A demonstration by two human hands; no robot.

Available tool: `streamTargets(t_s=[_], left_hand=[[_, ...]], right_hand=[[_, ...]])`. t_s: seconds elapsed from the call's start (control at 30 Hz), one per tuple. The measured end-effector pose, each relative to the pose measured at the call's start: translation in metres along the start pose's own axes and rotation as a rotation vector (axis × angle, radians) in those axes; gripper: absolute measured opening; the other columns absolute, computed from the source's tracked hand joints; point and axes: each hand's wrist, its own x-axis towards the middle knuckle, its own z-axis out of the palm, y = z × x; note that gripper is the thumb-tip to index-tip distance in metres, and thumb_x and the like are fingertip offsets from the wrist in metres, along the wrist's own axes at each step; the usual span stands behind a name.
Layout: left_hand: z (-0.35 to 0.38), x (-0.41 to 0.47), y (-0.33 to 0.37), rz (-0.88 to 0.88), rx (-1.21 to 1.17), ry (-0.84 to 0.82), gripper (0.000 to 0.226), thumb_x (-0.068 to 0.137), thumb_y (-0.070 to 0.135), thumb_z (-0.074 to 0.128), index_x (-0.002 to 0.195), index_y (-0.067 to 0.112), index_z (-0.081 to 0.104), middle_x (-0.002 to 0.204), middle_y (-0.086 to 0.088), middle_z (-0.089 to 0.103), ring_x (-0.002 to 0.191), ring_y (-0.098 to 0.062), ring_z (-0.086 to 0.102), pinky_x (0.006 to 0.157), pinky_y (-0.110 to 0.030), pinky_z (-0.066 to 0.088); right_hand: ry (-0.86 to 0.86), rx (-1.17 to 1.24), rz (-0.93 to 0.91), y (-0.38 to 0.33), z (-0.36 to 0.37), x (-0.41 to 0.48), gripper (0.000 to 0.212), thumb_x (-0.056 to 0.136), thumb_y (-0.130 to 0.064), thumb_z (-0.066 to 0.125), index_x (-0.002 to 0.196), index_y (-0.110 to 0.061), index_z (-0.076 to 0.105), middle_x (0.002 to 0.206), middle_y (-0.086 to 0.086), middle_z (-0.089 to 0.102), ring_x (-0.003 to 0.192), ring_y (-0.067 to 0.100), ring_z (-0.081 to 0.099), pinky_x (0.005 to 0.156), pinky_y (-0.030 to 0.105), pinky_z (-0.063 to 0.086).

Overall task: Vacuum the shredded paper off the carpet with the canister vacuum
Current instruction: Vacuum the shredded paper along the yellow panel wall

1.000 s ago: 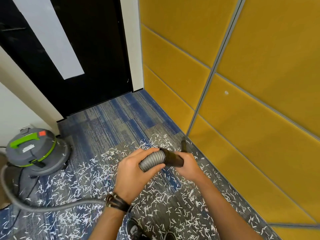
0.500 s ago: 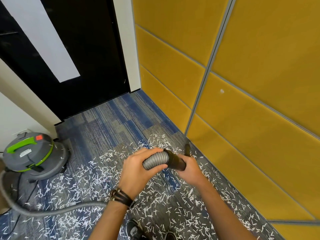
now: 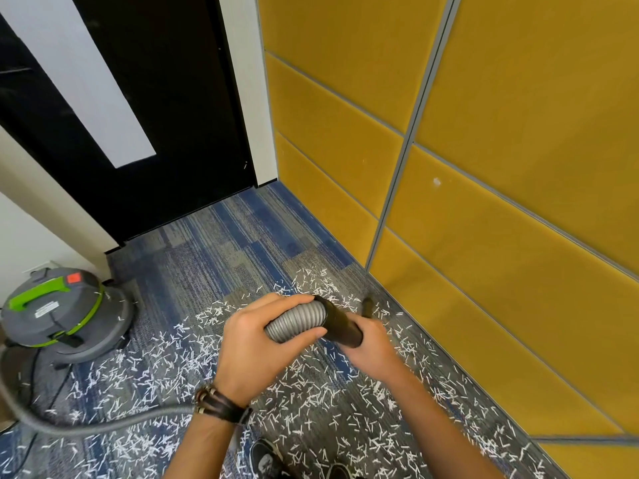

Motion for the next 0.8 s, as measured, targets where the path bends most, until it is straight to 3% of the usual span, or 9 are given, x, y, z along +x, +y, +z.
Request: streamTargets(t_s=[0.1,0.37,0.6,0.8], left_hand=[[-0.005,0.0,0.005,0.058,-0.002,0.006,0.048,0.074,0.052,0.091,0.116,0.031,0.08,0.095,0.018,0.072,0.086,-0.009,0.071,0.077,-0.026,0.058],[-0.015,-0.007,0.016,0.087,-0.04,-0.009,0.048,0.07,0.051,0.093,0.111,0.029,0.081,0.094,0.016,0.074,0.085,-0.011,0.072,0.077,-0.027,0.058],[-0.016,-0.012,0.025,0.109,-0.022,0.056,0.047,0.07,0.045,0.095,0.11,0.025,0.082,0.094,0.013,0.075,0.085,-0.011,0.073,0.078,-0.029,0.058],[-0.013,-0.02,0.023,0.065,-0.079,0.031,0.046,0.068,0.049,0.094,0.107,0.028,0.082,0.092,0.014,0.075,0.086,-0.012,0.073,0.079,-0.024,0.056]], right_hand=[[0.007,0.045,0.008,-0.007,0.005,-0.004,0.02,0.083,-0.006,0.074,0.097,-0.02,0.071,0.079,-0.001,0.07,0.069,0.011,0.063,0.061,0.025,0.049],[0.016,0.127,-0.002,-0.019,0.004,-0.031,0.025,0.082,-0.003,0.072,0.089,-0.027,0.067,0.07,-0.004,0.064,0.059,0.005,0.054,0.054,0.015,0.038],[0.018,0.101,0.002,-0.028,-0.003,-0.028,0.018,0.084,-0.005,0.072,0.096,-0.018,0.071,0.076,0.002,0.069,0.066,0.015,0.061,0.057,0.024,0.046],[-0.027,0.051,0.015,-0.023,-0.004,-0.046,0.024,0.084,-0.003,0.071,0.102,-0.019,0.071,0.077,0.0,0.068,0.062,0.004,0.059,0.055,0.015,0.042]])
